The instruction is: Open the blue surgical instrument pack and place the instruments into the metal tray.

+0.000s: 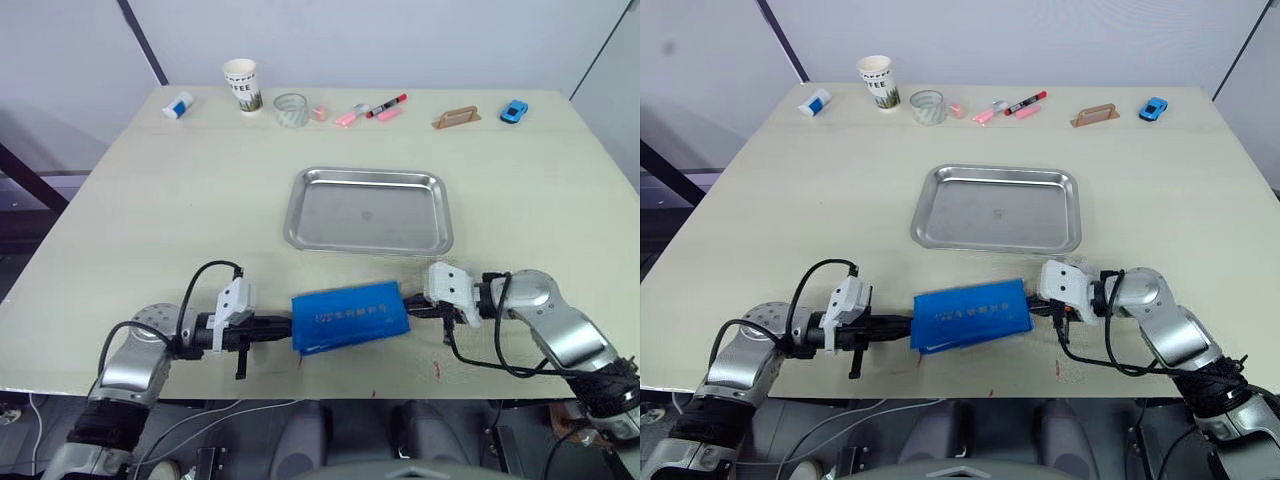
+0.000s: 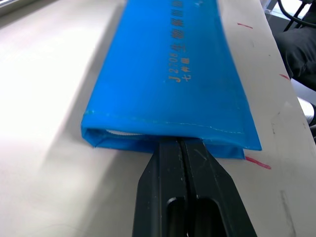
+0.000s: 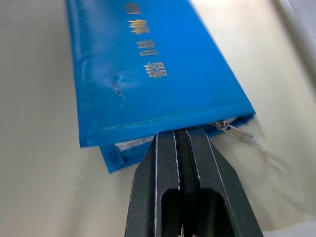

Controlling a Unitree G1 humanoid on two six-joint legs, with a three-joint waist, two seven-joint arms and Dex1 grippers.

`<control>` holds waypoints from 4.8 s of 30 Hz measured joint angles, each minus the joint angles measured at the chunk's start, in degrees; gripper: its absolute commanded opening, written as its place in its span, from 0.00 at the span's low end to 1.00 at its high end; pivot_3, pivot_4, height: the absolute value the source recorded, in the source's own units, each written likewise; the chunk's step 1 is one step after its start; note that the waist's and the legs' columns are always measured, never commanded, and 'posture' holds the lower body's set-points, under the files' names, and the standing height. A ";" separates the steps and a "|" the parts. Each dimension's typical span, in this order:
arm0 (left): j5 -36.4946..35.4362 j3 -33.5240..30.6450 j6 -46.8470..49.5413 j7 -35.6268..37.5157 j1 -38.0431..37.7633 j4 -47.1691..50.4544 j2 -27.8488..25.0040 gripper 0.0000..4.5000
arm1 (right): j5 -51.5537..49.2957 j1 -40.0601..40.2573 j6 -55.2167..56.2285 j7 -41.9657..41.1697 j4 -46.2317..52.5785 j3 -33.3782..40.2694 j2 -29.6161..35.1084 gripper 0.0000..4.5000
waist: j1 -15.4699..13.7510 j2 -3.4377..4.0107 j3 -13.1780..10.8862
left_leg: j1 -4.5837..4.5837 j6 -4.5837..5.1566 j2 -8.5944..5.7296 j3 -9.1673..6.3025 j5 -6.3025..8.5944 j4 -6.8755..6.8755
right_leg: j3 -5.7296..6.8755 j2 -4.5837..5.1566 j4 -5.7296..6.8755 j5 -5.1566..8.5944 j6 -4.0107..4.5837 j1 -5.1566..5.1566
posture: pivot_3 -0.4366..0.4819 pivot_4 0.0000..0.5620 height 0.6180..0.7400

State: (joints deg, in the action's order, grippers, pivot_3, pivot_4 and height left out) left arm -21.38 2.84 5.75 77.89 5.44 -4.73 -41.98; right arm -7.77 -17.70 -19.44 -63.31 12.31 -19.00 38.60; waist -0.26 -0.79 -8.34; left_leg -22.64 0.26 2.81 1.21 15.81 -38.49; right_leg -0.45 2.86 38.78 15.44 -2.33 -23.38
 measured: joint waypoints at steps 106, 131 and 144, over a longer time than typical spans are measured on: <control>-14.15 3.43 3.56 11.90 9.90 10.66 -12.76 1.00 | 3.64 10.38 62.27 3.61 -13.57 4.23 4.63 0.02 | -0.37 -0.27 -0.37 | -0.05 0.00 0.06 0.02 0.00 -0.15 | -0.19 -0.14 0.02 0.02 0.00 -0.01 | 0.48 0.27 0.98; -8.75 4.36 -3.82 11.51 10.93 0.10 -4.04 1.00 | -27.06 5.95 3.85 -4.84 -4.22 9.76 7.65 0.02 | -0.31 -0.27 -0.38 | -0.05 0.00 0.09 0.00 0.00 -0.21 | -0.18 -0.19 0.06 0.01 0.00 0.00 | 0.48 0.27 0.98; -5.17 4.36 -5.35 10.97 18.36 -9.74 5.52 1.00 | -26.04 1.00 -1.56 -4.92 -8.85 12.73 2.96 0.02 | -0.33 -0.26 -0.38 | -0.09 0.00 0.09 -0.01 0.00 -0.23 | -0.17 -0.20 0.05 0.00 0.00 0.00 | 0.48 0.27 0.98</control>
State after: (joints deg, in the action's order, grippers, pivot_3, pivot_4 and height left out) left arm -26.55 7.21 0.40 88.85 23.81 -14.47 -36.46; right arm -33.81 -16.70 -21.00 -68.23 3.46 -6.27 41.56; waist -0.59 -1.05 -8.71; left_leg -22.73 0.26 2.90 1.20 15.81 -38.72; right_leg -0.62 2.66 38.84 15.44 -2.33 -23.38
